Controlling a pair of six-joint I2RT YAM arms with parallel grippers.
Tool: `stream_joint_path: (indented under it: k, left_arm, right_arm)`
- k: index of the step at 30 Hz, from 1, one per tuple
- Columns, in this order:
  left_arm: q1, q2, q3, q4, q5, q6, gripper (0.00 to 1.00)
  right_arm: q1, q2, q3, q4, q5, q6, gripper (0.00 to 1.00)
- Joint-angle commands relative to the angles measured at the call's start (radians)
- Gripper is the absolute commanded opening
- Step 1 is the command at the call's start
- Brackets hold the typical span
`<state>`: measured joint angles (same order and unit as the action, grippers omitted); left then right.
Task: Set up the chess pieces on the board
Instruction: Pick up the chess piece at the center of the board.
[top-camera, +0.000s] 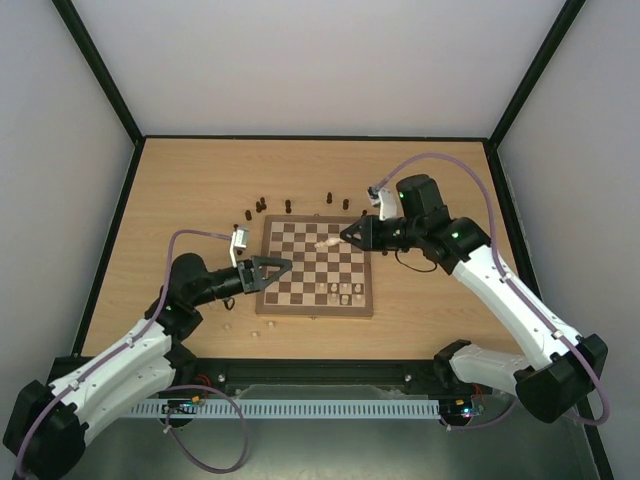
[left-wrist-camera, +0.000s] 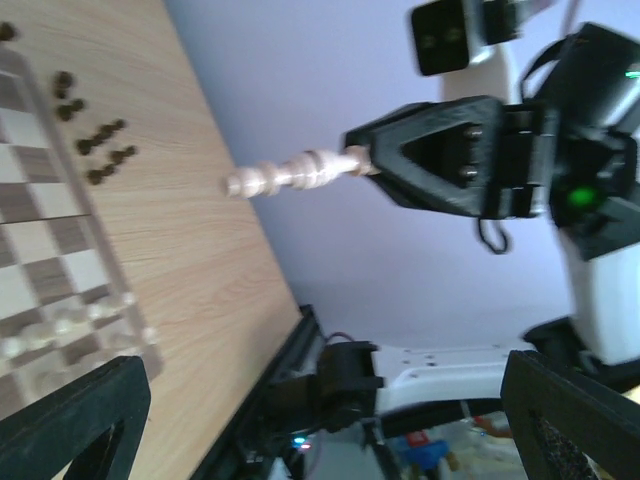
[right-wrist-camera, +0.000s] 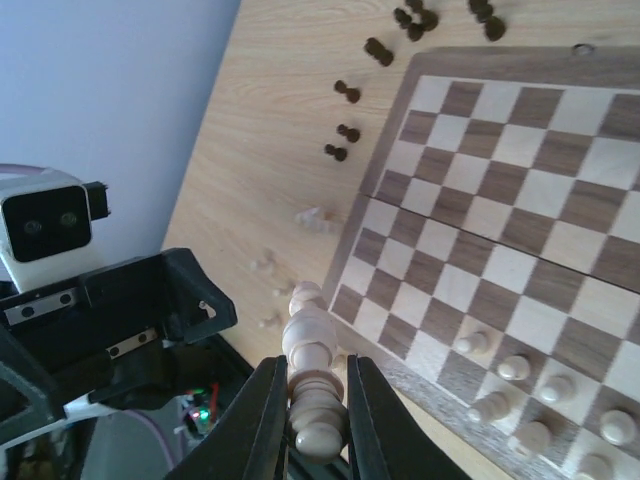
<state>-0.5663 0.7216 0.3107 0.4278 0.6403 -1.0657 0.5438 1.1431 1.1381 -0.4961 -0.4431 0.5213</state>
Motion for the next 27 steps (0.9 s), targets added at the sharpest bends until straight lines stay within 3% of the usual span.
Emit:
stream_joint_path:
  k: [1, 7, 12, 27]
  left_arm:
    - [0.005, 0.035, -0.034, 0.325, 0.107, -0.167, 1.00]
    - [0.007, 0.069, -0.069, 0.479, 0.136, -0.279, 0.99]
    - [0.007, 0.070, -0.079, 0.494, 0.137, -0.295, 0.99]
    - [0.006, 0.099, -0.079, 0.542, 0.131, -0.327, 0.99]
  right_arm:
    - [0.005, -0.020, -0.049, 0.112, -0.168, 0.055, 0.14]
    - [0.006, -0.033, -0.100, 0.228, -0.297, 0.109, 0.13]
    - [0.007, -0.053, -0.121, 0.297, -0.367, 0.172, 0.13]
    - [0.082, -0.029, -0.138, 0.348, -0.401, 0.186, 0.14]
